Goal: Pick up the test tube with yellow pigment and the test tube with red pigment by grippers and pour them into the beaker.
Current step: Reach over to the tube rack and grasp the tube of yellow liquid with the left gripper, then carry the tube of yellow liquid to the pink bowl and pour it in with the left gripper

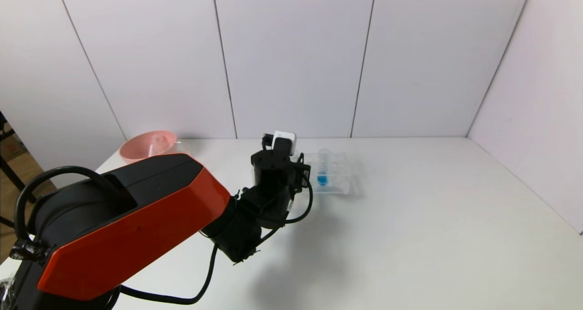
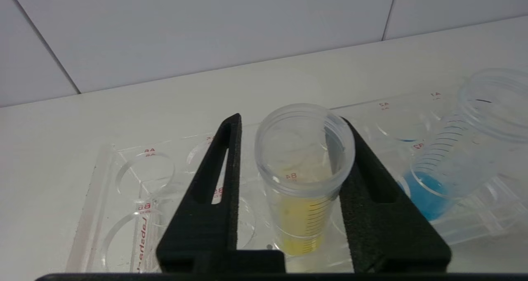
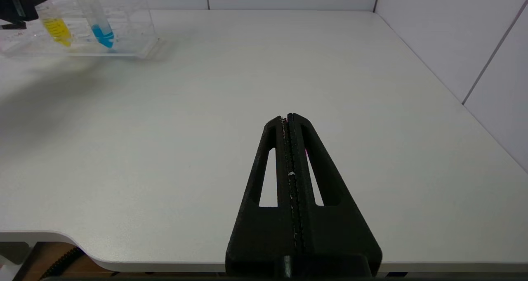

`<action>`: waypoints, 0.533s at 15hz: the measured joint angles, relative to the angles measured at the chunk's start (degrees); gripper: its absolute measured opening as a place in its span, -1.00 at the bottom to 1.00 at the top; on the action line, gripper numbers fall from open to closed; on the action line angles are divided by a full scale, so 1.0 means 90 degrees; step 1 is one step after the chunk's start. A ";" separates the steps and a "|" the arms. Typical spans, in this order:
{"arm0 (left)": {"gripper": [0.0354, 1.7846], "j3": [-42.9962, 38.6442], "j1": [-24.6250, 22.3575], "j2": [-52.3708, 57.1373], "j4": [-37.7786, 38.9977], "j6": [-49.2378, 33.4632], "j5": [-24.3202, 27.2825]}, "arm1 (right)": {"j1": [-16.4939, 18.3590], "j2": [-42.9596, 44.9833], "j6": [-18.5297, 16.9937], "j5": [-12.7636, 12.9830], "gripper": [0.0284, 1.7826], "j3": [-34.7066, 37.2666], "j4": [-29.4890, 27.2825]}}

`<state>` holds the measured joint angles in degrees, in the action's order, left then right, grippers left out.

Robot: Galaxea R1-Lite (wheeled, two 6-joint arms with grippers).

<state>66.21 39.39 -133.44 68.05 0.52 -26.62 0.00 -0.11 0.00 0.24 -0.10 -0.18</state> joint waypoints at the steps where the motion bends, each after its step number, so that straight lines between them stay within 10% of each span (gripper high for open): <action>1: -0.44 0.0000 0.0000 0.0000 -0.0003 -0.0001 0.0007 | 0.0000 0.0001 0.0000 0.0000 -0.91 0.0000 0.0000; 8: -0.50 -0.0004 -0.0007 0.0007 -0.0005 0.0037 -0.0027 | 0.0000 0.0000 0.0000 -0.0003 -0.91 0.0000 0.0000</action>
<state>66.17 39.33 -133.38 68.00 0.85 -26.87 0.00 -0.11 0.00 0.22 -0.10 -0.18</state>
